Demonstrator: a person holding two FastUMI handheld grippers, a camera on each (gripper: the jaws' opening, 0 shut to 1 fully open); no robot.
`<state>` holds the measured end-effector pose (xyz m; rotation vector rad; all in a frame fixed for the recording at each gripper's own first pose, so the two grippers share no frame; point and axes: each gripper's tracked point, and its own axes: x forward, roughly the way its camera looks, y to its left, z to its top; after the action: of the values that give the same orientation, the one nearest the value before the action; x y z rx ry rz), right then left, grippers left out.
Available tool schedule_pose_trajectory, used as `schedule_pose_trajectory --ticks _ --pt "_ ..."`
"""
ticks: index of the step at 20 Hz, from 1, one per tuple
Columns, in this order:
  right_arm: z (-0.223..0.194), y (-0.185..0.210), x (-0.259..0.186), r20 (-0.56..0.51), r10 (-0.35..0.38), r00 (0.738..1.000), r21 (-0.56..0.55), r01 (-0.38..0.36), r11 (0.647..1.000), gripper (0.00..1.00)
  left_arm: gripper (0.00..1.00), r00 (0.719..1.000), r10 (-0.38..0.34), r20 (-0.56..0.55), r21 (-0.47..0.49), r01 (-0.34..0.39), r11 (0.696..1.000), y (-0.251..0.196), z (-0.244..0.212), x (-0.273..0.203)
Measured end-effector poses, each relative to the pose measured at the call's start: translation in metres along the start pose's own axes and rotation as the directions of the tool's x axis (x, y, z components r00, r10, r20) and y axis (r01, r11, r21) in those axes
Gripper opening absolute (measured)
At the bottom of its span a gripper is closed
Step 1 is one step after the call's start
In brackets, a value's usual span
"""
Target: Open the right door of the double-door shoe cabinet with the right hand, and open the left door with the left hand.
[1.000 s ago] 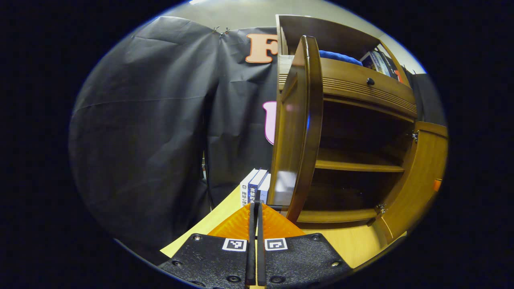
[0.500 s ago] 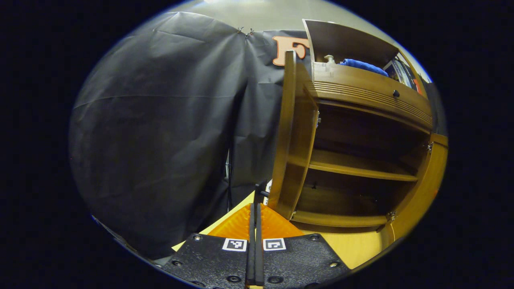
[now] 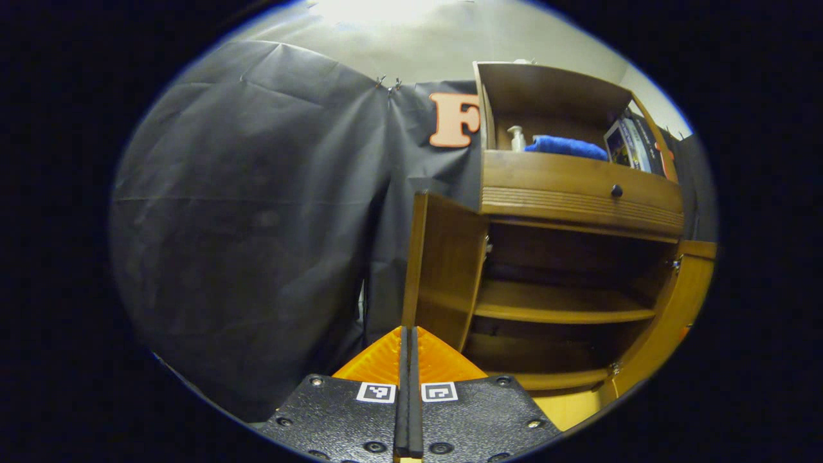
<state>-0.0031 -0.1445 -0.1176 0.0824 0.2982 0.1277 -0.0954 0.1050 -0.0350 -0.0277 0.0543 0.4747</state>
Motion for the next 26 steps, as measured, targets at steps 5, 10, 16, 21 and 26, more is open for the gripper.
schedule_pose_trajectory --ticks 5,10,16,21,26 --pt "0.019 -0.012 -0.016 0.052 -0.036 0.998 -0.006 0.036 0.999 0.19 0.01 0.987 -0.138 0.082 0.019 0.137 0.99 -0.06 0.037 -0.002" --pt "0.057 -0.016 -0.02 0.138 -0.072 0.988 0.027 0.069 0.997 0.19 0.0 0.945 -0.299 0.129 0.064 0.293 0.954 -0.147 0.053 -0.004" --pt "0.096 -0.002 -0.029 0.226 -0.071 0.971 0.043 0.063 0.997 0.2 0.01 0.879 -0.469 0.089 0.033 0.468 0.883 -0.229 0.045 -0.023" --pt "0.116 0.016 -0.033 0.269 -0.059 0.961 0.014 0.057 0.998 0.2 0.0 0.845 -0.535 0.027 0.007 0.535 0.845 -0.26 0.027 -0.036" --pt "0.12 0.039 -0.027 0.276 -0.047 0.96 0.025 0.042 0.999 0.19 0.03 0.823 -0.564 0.073 0.045 0.562 0.826 -0.273 0.035 -0.041"
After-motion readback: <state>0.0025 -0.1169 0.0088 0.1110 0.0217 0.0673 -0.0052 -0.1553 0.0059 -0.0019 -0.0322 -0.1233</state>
